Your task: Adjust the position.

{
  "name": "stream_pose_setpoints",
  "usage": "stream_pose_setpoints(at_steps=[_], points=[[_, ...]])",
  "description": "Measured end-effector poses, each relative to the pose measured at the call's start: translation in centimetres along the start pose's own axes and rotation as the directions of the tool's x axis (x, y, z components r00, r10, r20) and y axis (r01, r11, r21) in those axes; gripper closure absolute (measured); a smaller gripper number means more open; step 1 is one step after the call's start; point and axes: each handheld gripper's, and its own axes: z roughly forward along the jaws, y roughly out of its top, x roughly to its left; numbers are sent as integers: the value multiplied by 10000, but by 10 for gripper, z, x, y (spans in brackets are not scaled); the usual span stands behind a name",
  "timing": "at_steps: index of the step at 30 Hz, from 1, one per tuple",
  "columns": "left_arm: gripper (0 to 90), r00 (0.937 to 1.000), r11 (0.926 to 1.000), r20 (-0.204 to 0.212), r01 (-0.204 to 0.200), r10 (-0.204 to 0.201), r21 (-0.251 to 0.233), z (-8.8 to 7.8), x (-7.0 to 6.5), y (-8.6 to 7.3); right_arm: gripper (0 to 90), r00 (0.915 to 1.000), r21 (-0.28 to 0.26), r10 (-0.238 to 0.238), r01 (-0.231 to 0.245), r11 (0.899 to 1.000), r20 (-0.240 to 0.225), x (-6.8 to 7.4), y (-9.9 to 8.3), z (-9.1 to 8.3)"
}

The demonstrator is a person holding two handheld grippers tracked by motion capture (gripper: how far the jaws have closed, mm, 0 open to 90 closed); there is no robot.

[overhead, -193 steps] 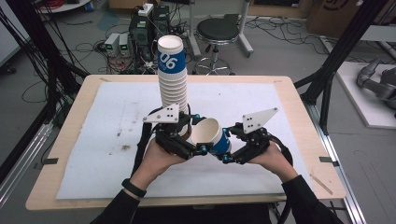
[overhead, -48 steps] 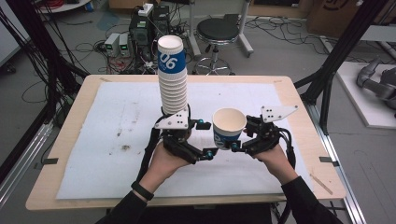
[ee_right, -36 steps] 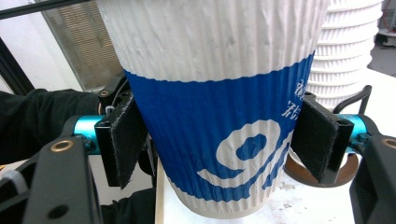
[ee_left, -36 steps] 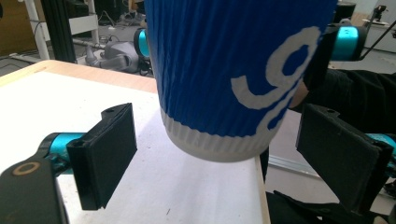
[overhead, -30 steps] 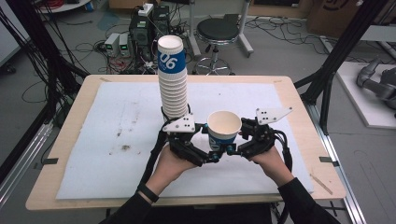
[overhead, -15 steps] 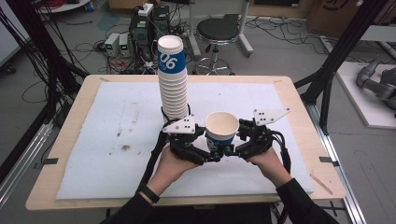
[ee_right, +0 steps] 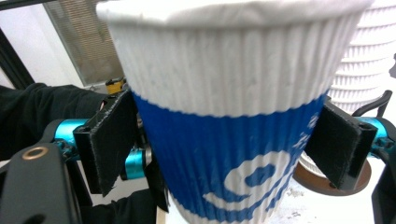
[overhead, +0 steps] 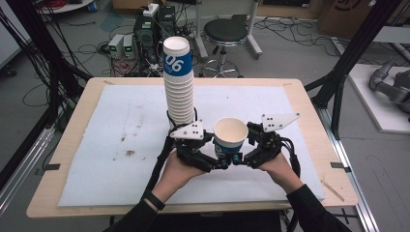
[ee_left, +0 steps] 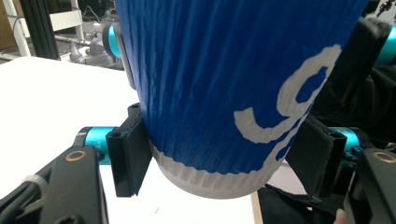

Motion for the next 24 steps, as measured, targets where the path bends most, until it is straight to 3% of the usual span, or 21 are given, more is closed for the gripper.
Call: stream_pose_setpoints(at_steps=[11,15,19,24], points=[[299,9999,9998,141,-52,49,203,3,0,-1,183,9999,-209,166,-166,9996,6,-1,3,-3],[296,9998,9997,139,-172,170,156,3,-1,-1,218,9999,-226,-29,26,9997,-111,0,3,-4],[204,9999,9999,67,-107,107,-16,4,-3,0,227,9999,-272,-104,103,9996,-31,1,3,-4],[193,9998,9995,202,17,-10,-309,3,-4,2,230,10000,-374,-73,71,9993,-57,2,2,-3]])
